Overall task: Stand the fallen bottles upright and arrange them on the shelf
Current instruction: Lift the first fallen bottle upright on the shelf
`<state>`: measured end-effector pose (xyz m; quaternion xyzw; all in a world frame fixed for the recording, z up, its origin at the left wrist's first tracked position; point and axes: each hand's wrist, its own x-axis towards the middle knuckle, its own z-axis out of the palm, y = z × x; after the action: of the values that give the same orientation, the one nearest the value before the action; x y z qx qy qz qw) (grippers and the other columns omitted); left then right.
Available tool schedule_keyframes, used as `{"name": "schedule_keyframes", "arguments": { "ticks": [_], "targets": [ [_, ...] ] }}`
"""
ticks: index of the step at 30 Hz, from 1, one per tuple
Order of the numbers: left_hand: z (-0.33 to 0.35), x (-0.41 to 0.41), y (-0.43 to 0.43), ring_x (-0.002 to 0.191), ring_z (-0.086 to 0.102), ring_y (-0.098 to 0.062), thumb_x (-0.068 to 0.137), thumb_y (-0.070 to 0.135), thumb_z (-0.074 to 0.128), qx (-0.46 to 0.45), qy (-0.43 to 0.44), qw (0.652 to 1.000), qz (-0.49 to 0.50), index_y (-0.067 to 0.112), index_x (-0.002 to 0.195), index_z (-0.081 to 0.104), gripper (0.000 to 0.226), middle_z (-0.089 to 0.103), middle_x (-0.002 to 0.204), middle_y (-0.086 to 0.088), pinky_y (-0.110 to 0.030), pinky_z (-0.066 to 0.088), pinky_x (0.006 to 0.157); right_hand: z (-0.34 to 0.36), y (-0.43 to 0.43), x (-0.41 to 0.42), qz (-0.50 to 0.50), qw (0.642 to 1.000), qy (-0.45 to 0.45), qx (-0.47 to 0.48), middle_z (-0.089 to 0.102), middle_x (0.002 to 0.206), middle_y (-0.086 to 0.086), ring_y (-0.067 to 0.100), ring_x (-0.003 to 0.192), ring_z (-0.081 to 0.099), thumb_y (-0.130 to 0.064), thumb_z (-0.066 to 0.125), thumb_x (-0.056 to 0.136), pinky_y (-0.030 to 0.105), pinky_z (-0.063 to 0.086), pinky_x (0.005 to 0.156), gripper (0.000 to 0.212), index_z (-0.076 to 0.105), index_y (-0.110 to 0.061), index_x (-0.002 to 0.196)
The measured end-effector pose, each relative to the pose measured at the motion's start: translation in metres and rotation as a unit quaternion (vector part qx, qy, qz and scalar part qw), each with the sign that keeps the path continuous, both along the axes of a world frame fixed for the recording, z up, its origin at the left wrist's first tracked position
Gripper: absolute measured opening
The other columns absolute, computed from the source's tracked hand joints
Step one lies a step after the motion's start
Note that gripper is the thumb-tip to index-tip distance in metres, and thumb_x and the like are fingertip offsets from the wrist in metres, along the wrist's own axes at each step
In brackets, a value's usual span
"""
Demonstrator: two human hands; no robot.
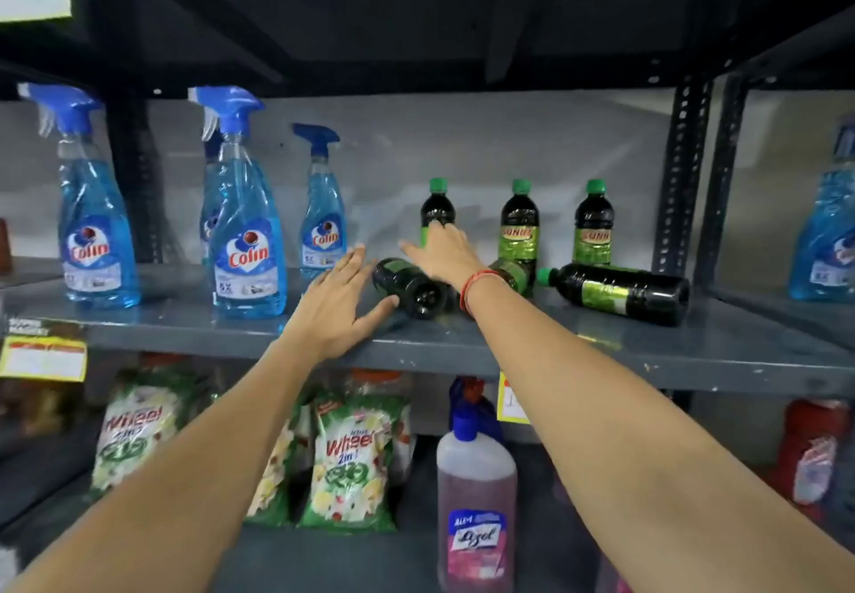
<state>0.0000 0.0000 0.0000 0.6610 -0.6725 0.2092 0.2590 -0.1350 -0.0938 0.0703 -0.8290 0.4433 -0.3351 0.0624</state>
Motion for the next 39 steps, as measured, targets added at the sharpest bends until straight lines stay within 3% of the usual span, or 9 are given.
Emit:
{"name": "schedule_keyframes", "arguments": {
  "ticks": [2, 4, 6, 12, 15, 21, 27, 34, 39],
  "targets": [
    [-0.006, 0.0, 0.005, 0.138, 0.031, -0.024, 0.077, 0.072, 0.014, 0.006, 0.019, 1.0, 0.004, 0.011, 0.14, 0.04, 0.091, 0.034, 0.15, -0.011, -0.042, 0.029, 0.108, 0.0, 0.002, 0.009, 0.002, 0.999, 0.02, 0.036, 0.057, 0.132, 0.025, 0.038, 0.122, 0.054, -0.045, 0.05, 0.096, 0.037, 0.043, 0.098, 0.058, 0.055, 0.005, 0.126],
    [-0.015, 0.0, 0.006, 0.106, 0.059, -0.035, 0.081, 0.068, 0.014, -0.017, -0.003, 1.0, 0.026, 0.017, 0.098, 0.061, 0.072, 0.066, 0.113, -0.016, -0.041, 0.047, 0.081, 0.001, 0.007, 0.017, 0.002, 0.994, 0.056, 0.096, 0.059, 0.134, 0.019, 0.034, 0.12, 0.057, -0.048, 0.054, 0.093, 0.034, 0.046, 0.097, 0.059, 0.057, 0.0, 0.127],
    [-0.023, 0.0, 0.005, 0.082, 0.063, -0.037, 0.082, 0.064, 0.011, -0.058, -0.041, 0.997, 0.035, 0.019, 0.072, 0.055, 0.064, 0.07, 0.083, -0.015, -0.036, 0.041, 0.061, 0.0, 0.009, 0.024, -0.002, 0.982, 0.106, 0.158, 0.056, 0.138, 0.014, 0.03, 0.121, 0.056, -0.05, 0.061, 0.088, 0.031, 0.045, 0.096, 0.065, 0.054, -0.003, 0.132],
    [-0.035, -0.003, 0.008, 0.063, 0.061, -0.035, 0.084, 0.049, 0.01, -0.122, -0.063, 0.989, 0.061, 0.013, 0.079, 0.069, 0.069, 0.068, 0.066, -0.014, -0.03, 0.026, 0.052, -0.006, 0.004, 0.025, -0.003, 0.976, 0.002, 0.217, 0.06, 0.102, 0.011, 0.025, 0.092, 0.061, -0.034, 0.071, 0.079, 0.032, 0.053, 0.084, 0.032, 0.053, -0.007, 0.077],
    [-0.036, -0.004, 0.008, 0.058, 0.06, -0.033, 0.086, 0.045, 0.016, -0.137, -0.058, 0.987, 0.055, 0.012, 0.075, 0.068, 0.063, 0.066, 0.061, -0.013, -0.029, 0.024, 0.051, -0.018, 0.002, 0.026, 0.012, 0.949, -0.178, 0.26, 0.06, 0.09, 0.008, 0.021, 0.075, 0.058, -0.031, 0.074, 0.074, 0.025, 0.045, 0.058, 0.032, 0.055, -0.008, 0.088],
    [-0.038, -0.002, 0.006, 0.056, 0.059, -0.032, 0.087, 0.044, 0.017, -0.127, -0.052, 0.989, 0.056, 0.012, 0.07, 0.065, 0.06, 0.066, 0.061, -0.011, -0.029, 0.026, 0.048, -0.037, 0.005, 0.035, 0.02, 0.879, -0.428, 0.209, 0.067, 0.109, 0.008, 0.022, 0.092, 0.064, -0.029, 0.083, 0.063, 0.029, 0.054, 0.081, 0.066, 0.055, -0.007, 0.119],
    [-0.037, -0.002, 0.007, 0.057, 0.058, -0.029, 0.087, 0.045, 0.014, -0.138, -0.06, 0.987, 0.057, 0.013, 0.077, 0.068, 0.064, 0.066, 0.063, -0.01, -0.029, 0.025, 0.05, -0.039, 0.006, 0.033, 0.024, 0.934, -0.337, 0.117, 0.047, 0.133, 0.014, 0.026, 0.123, 0.046, -0.018, 0.084, 0.067, 0.033, 0.04, 0.101, 0.08, 0.04, -0.004, 0.132],
    [-0.038, -0.004, 0.008, 0.056, 0.058, -0.029, 0.088, 0.043, 0.016, -0.141, -0.053, 0.987, 0.05, 0.012, 0.076, 0.067, 0.061, 0.066, 0.062, -0.01, -0.028, 0.026, 0.051, -0.048, -0.001, 0.029, 0.036, 0.925, -0.329, 0.188, 0.059, 0.123, 0.011, 0.027, 0.116, 0.056, -0.02, 0.081, 0.069, 0.03, 0.045, 0.089, 0.07, 0.043, -0.008, 0.126],
    [-0.037, -0.003, 0.009, 0.057, 0.059, -0.029, 0.089, 0.042, 0.018, -0.143, -0.046, 0.988, 0.045, 0.011, 0.073, 0.065, 0.058, 0.067, 0.064, -0.009, -0.029, 0.029, 0.05, -0.05, 0.001, 0.03, -0.023, 0.96, -0.262, 0.096, 0.046, 0.134, 0.016, 0.032, 0.123, 0.049, -0.035, 0.088, 0.062, 0.038, 0.042, 0.1, 0.094, 0.037, -0.007, 0.135]
  ]
}}
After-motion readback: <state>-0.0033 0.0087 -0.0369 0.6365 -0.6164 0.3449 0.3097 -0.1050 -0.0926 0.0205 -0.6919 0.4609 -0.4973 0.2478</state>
